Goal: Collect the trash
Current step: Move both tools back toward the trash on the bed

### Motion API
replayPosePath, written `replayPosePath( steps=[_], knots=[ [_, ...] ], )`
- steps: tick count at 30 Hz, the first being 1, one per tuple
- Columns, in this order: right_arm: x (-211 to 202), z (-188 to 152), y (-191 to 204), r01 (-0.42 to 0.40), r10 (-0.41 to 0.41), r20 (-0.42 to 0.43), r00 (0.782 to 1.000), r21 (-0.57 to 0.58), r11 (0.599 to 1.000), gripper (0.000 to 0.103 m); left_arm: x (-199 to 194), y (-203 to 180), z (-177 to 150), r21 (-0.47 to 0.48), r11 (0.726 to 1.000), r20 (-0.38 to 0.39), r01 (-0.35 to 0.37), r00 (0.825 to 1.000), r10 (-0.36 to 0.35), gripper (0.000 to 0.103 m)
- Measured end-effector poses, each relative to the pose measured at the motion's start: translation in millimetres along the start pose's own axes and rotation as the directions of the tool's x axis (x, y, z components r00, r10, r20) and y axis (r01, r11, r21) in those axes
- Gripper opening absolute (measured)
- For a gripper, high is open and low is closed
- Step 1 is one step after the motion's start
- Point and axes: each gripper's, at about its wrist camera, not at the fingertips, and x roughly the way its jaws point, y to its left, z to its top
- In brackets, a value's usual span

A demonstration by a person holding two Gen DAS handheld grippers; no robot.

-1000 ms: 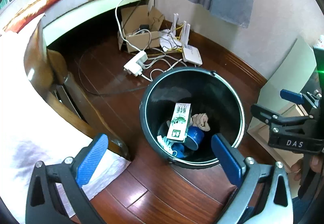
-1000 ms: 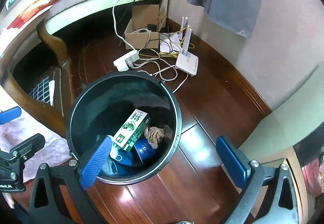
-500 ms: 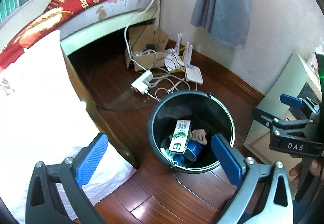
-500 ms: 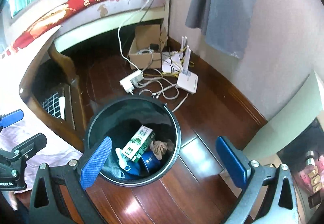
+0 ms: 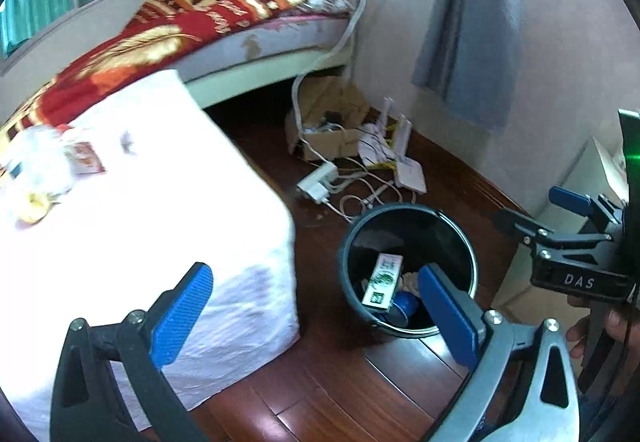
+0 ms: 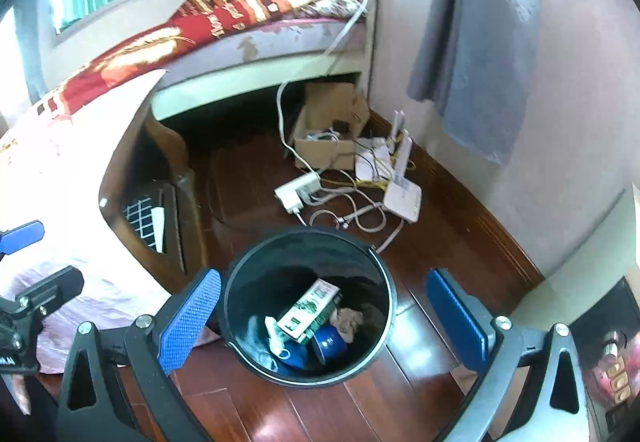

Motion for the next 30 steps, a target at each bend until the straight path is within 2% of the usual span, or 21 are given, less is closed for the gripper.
replayPosePath(
  steps=[8,17,21,26,30],
  knots=[
    [-9.2,14.9,40.2,-0.056,0.058,0.039,0.998,-0.061,0.997,0.103,-20.8,49.2,-1.5,-0.073,0.994,0.053,-0.088,0.994,0.092,0.103],
    [-18.5,36.6,116.6,-0.151,0.173,0.106,0.979,-0.189,0.97,0.103,-36.8,124.4,-15.5,-0.211,0.965,0.071,-0.153,0.983,0.171,0.102],
    [-11.8,45.5,148.2,-0.167,0.193,0.095,0.977,-0.231,0.958,0.103,-41.5,160.4,-23.8,-0.269,0.948,0.067,-0.173,0.978,0.197,0.092],
    [-4.7,52.5,177.3,-0.21,0.229,0.06,0.971,-0.229,0.95,0.103,-45.4,193.6,-29.9,-0.305,0.926,0.063,-0.224,0.965,0.254,0.092],
    [-4.1,59.8,202.3,-0.247,0.274,0.071,0.959,-0.261,0.933,0.103,-48.4,215.8,-27.3,-0.333,0.919,0.08,-0.213,0.964,0.252,0.082]
  ],
)
